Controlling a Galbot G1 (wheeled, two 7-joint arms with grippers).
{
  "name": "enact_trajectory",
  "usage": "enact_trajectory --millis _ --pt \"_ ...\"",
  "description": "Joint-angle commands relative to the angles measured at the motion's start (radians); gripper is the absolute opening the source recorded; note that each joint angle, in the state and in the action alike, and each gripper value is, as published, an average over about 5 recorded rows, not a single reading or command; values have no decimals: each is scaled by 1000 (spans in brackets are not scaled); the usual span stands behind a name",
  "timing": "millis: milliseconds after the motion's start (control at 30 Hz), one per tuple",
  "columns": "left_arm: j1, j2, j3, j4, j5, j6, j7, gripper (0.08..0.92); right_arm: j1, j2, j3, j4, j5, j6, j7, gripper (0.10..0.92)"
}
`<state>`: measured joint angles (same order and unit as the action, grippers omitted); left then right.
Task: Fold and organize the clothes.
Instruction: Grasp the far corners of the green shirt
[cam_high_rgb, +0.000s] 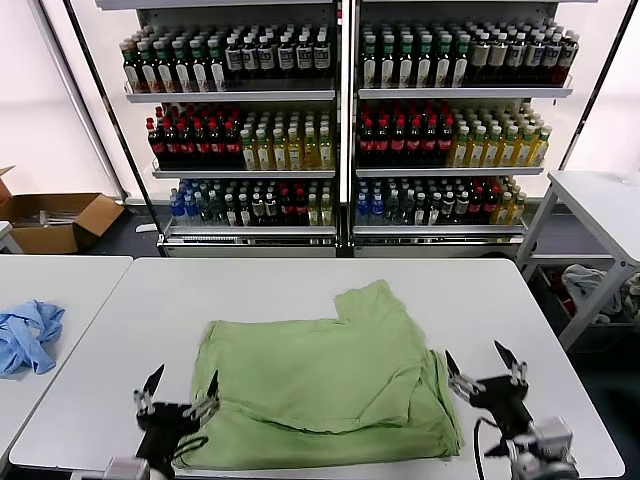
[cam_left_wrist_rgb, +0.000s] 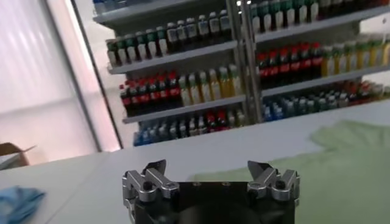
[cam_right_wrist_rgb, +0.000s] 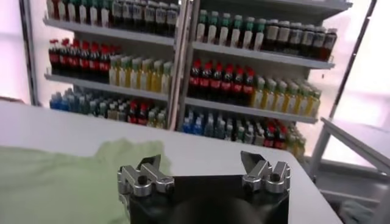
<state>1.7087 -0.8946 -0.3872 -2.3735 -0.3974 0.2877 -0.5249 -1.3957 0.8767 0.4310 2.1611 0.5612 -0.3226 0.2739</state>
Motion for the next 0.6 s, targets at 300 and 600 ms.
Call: enact_trajectory --millis 300,600 --pt "-571 30 72 364 -329 249 299 823 888 121 -547 -685 114 -194 -148 823" --pt "-658 29 133 493 -327 292 324 823 935 198 -574 -814 112 -256 -181 823"
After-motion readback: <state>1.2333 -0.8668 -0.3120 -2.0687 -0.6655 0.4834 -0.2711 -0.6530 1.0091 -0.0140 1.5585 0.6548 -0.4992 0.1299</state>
